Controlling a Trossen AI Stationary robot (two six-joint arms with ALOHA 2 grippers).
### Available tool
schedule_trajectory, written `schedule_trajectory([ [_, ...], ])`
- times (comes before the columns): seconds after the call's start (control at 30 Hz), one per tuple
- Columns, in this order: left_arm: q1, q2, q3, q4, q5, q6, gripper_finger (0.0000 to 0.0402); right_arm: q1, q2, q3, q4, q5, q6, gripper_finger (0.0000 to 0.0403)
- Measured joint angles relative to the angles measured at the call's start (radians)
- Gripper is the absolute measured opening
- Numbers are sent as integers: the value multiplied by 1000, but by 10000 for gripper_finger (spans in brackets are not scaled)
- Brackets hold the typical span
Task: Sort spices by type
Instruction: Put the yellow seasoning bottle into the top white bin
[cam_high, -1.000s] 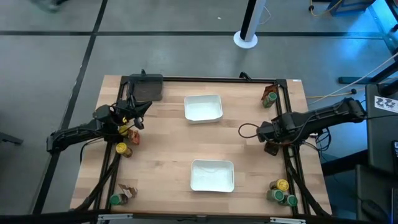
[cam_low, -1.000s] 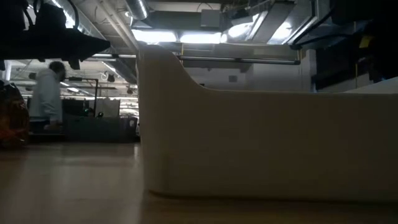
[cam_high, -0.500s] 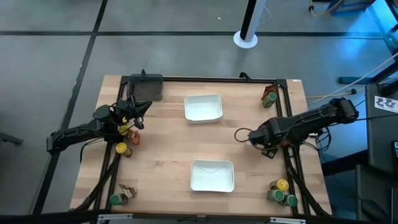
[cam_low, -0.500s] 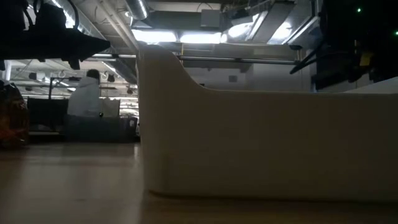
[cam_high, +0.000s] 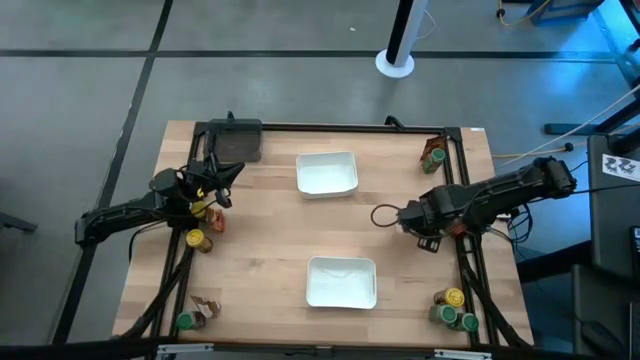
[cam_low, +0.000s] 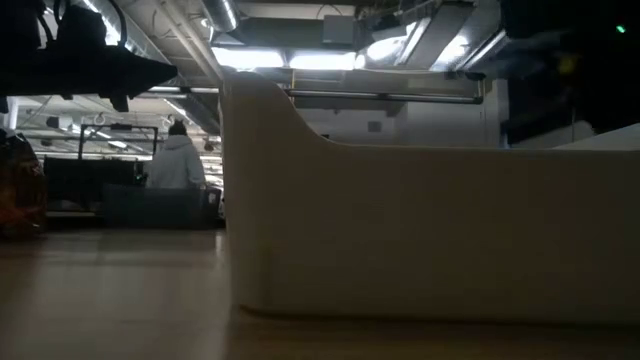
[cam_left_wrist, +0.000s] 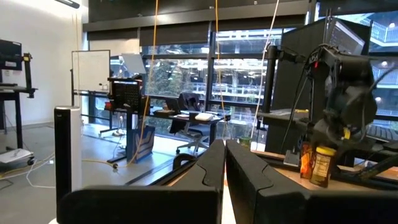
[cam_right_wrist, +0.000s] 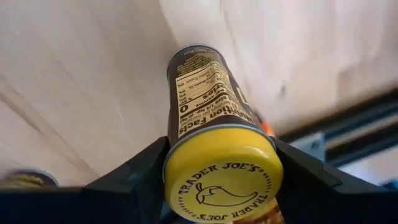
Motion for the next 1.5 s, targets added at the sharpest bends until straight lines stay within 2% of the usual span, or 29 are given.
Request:
schedule_trajectory([
  [0.17,0,0,0,-3,0,-3,5,-56,0,113,0,85,-53,238],
  [0.43,0,0,0,-34,0,-7,5,-194,3,271,94,246,-271,236],
  [0.77,0,2,0,-87,0,-38,5,-374,49,365,299,236,-524,237],
  [1.0,0,1,0,-86,0,-38,5,-435,196,479,315,236,-665,239],
  [1.2,0,1,0,-86,0,-52,5,-445,368,653,296,252,-767,239],
  [1.5,0,1,0,-107,0,-53,5,-457,622,964,104,263,-807,239],
])
